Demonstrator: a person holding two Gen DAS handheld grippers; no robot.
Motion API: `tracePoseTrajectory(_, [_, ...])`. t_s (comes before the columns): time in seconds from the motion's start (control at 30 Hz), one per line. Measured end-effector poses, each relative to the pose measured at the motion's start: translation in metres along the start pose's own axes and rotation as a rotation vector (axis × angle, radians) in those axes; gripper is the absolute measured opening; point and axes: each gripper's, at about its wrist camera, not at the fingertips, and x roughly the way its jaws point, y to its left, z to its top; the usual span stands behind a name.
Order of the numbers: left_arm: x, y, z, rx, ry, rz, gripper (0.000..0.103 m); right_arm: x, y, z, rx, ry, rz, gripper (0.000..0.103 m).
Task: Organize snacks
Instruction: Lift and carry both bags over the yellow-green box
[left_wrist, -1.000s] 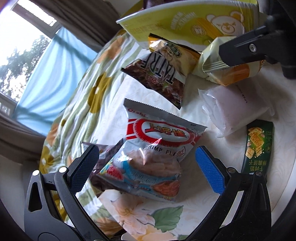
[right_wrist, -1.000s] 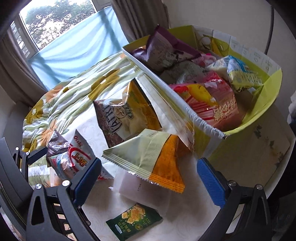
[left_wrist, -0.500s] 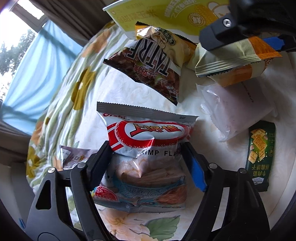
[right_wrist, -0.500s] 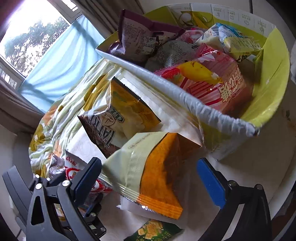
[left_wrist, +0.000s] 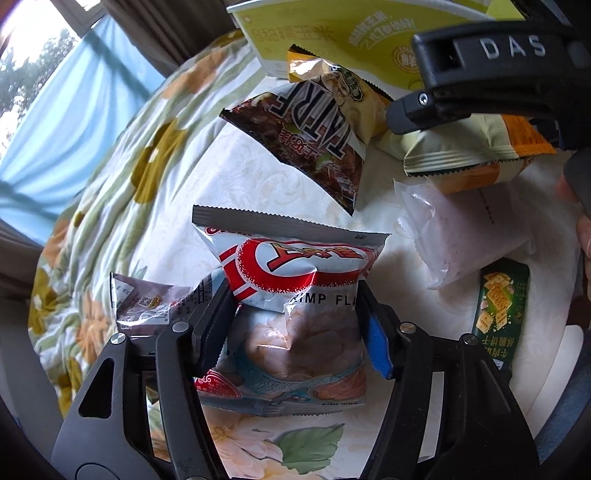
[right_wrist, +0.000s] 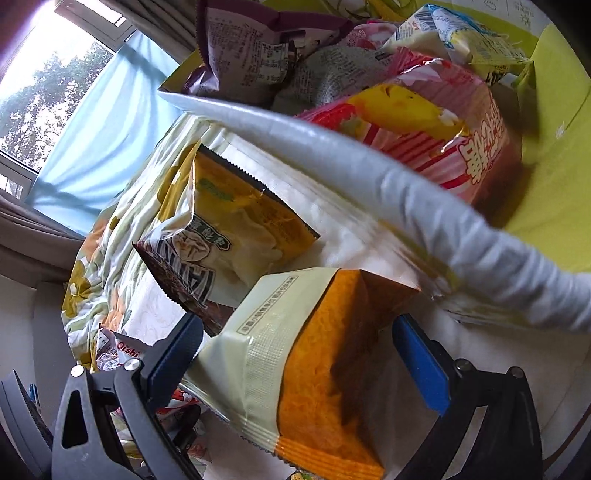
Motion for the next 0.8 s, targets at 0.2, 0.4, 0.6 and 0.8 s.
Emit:
tracePoseTrajectory(0.2, [-0.005,0.006,0.000,-0.077,0.009,-0.030,0.059,0.000,0.007,-0.001,-0.049,0.002,0.013,0.074])
tracePoseTrajectory(0.4, [-0.013,0.013,0.000,-0.187,0.000,-0.076,0.058,-0.008,0.009,-0.003,-0.097,0.001,0.027,0.062])
tracePoseTrajectory(0.6, [-0.030,0.020,-0.004,-0.262,-0.024,-0.089,0.058,-0.018,0.011,-0.007,-0.117,-0.010,0.065,0.061])
tracePoseTrajectory(0.8, [-0.057,0.031,-0.014,-0.356,-0.053,-0.082,0.058,-0.040,0.024,-0.014,-0.189,-0.034,0.108,0.061])
